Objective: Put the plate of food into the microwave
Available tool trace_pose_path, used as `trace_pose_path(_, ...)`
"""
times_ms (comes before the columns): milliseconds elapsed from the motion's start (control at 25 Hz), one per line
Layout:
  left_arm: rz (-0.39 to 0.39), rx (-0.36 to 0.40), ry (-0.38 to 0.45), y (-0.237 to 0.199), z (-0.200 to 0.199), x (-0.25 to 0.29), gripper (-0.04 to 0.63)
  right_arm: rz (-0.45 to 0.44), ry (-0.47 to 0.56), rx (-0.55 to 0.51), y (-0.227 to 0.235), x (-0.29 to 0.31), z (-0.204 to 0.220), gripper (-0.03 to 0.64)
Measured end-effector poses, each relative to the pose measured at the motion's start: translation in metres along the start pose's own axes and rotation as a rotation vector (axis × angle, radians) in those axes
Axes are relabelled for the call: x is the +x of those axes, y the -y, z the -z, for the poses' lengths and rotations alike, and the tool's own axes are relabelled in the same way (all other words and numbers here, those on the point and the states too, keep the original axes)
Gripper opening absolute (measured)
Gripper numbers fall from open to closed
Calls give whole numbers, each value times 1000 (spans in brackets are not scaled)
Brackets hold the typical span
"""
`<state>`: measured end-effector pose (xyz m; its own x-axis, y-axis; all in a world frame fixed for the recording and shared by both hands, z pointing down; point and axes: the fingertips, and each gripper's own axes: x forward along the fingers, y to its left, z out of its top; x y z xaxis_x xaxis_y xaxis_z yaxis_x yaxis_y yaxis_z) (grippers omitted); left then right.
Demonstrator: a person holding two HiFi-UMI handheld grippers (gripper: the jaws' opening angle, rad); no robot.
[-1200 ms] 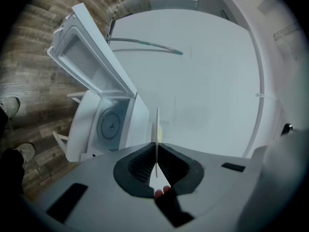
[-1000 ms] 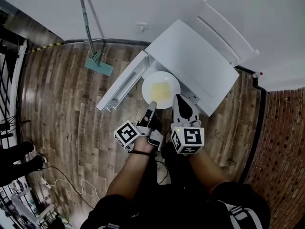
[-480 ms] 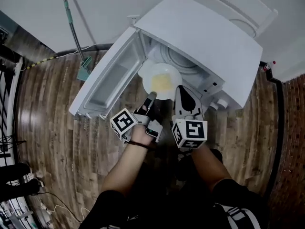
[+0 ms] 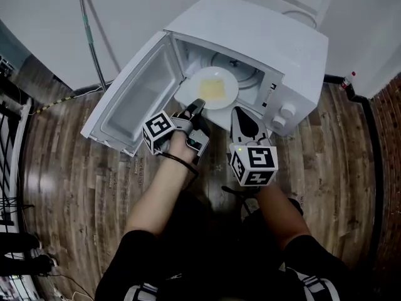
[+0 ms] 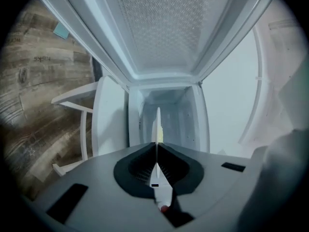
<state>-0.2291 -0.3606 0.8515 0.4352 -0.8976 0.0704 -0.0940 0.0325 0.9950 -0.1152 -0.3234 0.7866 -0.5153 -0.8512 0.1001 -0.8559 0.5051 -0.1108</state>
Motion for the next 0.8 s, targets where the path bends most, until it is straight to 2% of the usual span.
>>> trace_pose_path(160, -18, 25, -73, 9, 1, 30, 15, -3, -12, -11, -4, -13, 3, 8)
trace_pose_path(480, -78, 49, -144, 6, -6, 92, 15, 40, -56, -23, 11, -42, 15, 8)
trace_pose_path(640, -143, 127, -166, 5, -11, 114, 15, 28, -54, 105, 16, -53, 7, 8)
trace_pose_path(800, -190, 186, -166, 5, -15, 129, 17, 38, -36, 68, 14, -61, 1, 8)
